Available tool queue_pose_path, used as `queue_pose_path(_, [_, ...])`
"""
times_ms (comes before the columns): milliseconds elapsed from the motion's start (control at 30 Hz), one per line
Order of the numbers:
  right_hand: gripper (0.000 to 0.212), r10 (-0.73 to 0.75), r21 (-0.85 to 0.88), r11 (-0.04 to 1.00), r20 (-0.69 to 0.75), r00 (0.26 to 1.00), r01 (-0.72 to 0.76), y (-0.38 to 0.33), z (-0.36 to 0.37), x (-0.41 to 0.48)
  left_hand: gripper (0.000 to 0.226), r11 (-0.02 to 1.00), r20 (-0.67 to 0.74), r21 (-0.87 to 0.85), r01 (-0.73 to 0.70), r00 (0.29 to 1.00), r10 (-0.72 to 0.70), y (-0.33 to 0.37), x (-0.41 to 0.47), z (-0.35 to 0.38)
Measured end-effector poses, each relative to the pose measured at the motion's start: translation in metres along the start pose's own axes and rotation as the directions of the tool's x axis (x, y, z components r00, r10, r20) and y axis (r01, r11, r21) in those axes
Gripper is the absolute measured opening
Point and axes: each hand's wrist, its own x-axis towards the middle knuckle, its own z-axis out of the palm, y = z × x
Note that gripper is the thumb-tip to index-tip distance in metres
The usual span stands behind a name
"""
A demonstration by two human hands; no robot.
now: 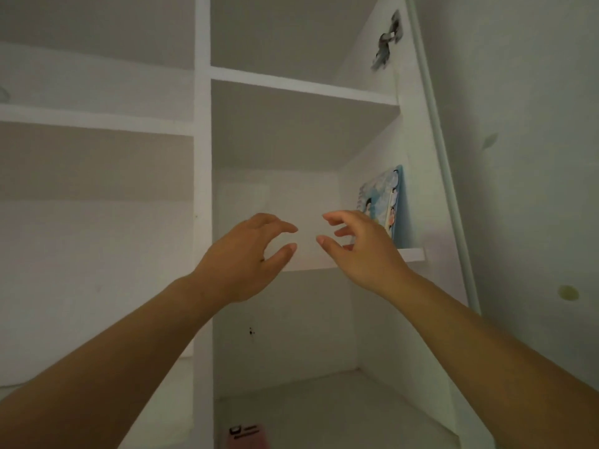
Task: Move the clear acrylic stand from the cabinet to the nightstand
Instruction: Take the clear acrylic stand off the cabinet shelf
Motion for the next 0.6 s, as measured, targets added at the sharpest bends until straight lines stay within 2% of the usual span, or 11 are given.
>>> queue_pose_path(400, [0.042,-0.059,0.131,0.99,0.087,0.994,0.048,0.049,0.043,0.1,0.043,0.952,-0.053,0.103,0.287,0.958,-0.283,-0.027,0.058,0.029])
queue_pose_path(600, [0.04,-0.029,0.162,0.987,0.114,0.993,0.01,0.067,0.057,0.138,0.045,0.933,-0.063,0.085,0.35,0.936,-0.345,-0.046,0.096,0.027])
